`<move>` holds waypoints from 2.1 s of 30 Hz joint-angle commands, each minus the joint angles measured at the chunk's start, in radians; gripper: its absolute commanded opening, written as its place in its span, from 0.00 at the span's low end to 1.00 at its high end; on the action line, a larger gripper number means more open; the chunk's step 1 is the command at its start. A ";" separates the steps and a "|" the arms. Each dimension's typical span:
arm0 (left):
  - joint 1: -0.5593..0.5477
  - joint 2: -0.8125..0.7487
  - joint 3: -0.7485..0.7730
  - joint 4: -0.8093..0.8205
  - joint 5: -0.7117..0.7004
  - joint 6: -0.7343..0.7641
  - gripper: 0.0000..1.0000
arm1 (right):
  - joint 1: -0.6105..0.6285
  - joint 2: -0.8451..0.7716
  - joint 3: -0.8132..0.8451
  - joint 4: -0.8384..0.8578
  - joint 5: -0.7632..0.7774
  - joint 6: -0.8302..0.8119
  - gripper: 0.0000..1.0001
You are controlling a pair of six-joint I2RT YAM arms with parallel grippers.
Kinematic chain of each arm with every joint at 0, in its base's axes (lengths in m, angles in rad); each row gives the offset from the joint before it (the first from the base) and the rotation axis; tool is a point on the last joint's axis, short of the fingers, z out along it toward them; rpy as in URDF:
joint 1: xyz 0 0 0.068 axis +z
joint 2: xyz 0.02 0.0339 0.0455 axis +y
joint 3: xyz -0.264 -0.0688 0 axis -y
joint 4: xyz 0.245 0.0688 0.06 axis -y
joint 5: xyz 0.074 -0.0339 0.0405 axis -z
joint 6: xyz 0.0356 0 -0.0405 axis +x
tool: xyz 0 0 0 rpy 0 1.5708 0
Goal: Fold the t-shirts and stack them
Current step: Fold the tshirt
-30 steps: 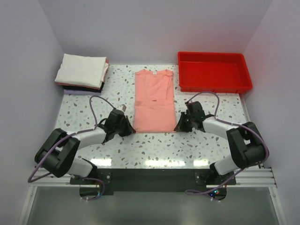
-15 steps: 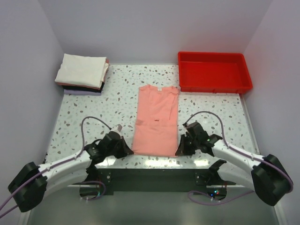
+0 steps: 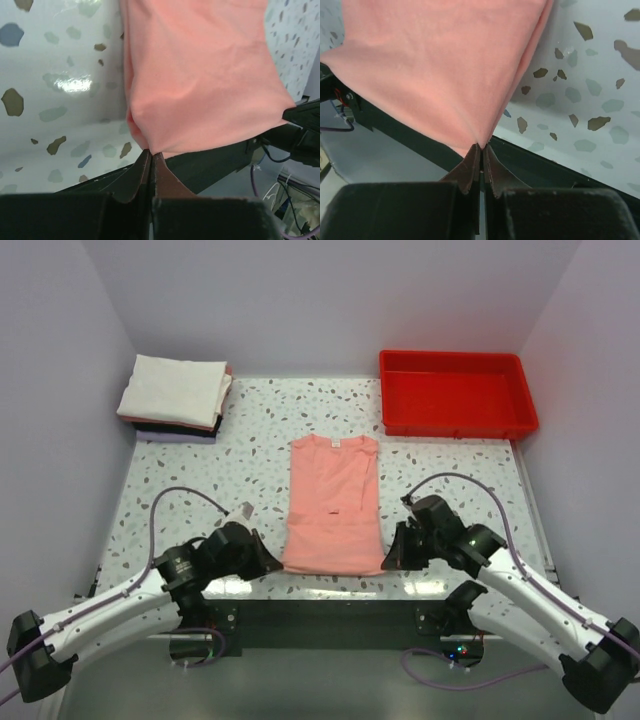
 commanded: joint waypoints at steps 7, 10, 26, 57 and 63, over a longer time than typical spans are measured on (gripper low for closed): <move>-0.001 0.077 0.302 -0.166 -0.256 0.118 0.00 | -0.004 0.139 0.276 -0.164 0.110 -0.163 0.00; -0.001 0.137 0.381 -0.166 -0.333 0.149 0.00 | -0.018 0.183 0.361 -0.179 0.123 -0.218 0.00; 0.135 0.364 0.643 -0.086 -0.438 0.370 0.00 | -0.180 0.372 0.620 -0.215 -0.050 -0.381 0.00; 0.475 0.867 0.915 0.290 -0.114 0.569 0.00 | -0.469 0.774 0.827 0.084 -0.277 -0.407 0.00; 0.505 1.017 0.978 0.310 -0.066 0.588 0.00 | -0.496 0.879 0.872 0.146 -0.282 -0.395 0.00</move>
